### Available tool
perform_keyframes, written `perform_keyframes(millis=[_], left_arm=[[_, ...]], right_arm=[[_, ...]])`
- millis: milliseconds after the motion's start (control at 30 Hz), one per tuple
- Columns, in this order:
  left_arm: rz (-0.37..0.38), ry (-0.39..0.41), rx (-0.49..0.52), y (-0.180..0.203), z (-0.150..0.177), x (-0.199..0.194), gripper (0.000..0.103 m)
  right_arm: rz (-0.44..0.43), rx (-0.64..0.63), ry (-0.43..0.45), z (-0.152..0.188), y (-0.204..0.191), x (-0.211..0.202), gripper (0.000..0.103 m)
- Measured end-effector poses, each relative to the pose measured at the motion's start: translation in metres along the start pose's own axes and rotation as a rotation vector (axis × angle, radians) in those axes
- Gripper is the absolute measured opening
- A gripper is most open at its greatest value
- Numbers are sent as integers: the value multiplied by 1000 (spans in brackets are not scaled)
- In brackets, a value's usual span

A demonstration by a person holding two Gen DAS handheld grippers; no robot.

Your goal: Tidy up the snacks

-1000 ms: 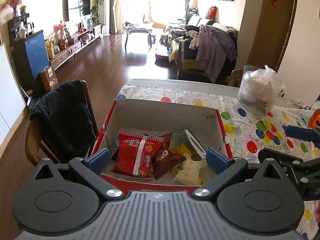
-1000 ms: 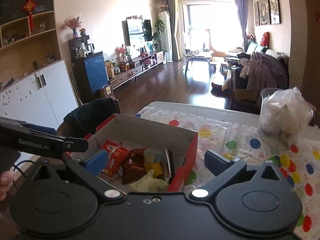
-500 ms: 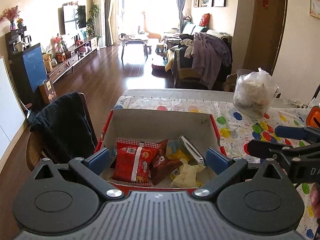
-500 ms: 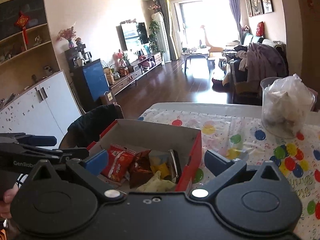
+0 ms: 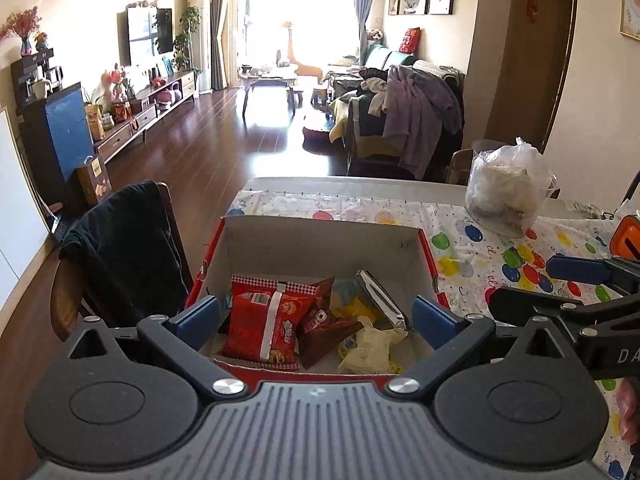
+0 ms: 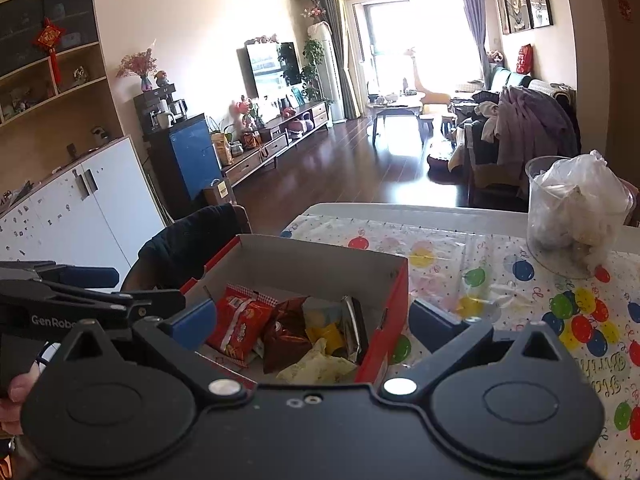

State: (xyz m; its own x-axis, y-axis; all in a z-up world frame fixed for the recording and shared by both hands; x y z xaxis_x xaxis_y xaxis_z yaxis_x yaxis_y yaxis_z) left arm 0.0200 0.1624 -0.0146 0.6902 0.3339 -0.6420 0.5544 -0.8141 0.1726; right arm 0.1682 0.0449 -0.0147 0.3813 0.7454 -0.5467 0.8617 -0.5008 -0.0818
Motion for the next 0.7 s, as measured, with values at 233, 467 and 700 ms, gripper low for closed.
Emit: perform_keyframes(millis=[233,467,700], left_arm=[[6,-13,7,2,4,2,103],[3,-32,2,-1,8,4,103],[8,-38,3,0,10,4,103]], right_arm=[[-4,11,-13,3,-2,1,103],[-5,20,-18,5,-4,1,103],[-1,26,-23,7,-5,1,103]])
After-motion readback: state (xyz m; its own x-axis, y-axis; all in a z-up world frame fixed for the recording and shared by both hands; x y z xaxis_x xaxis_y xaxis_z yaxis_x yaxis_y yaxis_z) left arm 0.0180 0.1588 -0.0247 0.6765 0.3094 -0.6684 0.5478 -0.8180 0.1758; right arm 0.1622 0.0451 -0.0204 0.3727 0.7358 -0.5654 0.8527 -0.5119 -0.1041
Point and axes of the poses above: each gripper's, at about its wrist camera, not at the fingertips, and x roughly the way its jaws point, y to its right, z to its underside, the point moved 6 cm from there along x, roughly the way its jaws point, and after that the axes turned 9 degrees about -x, right-handed, at the moved point
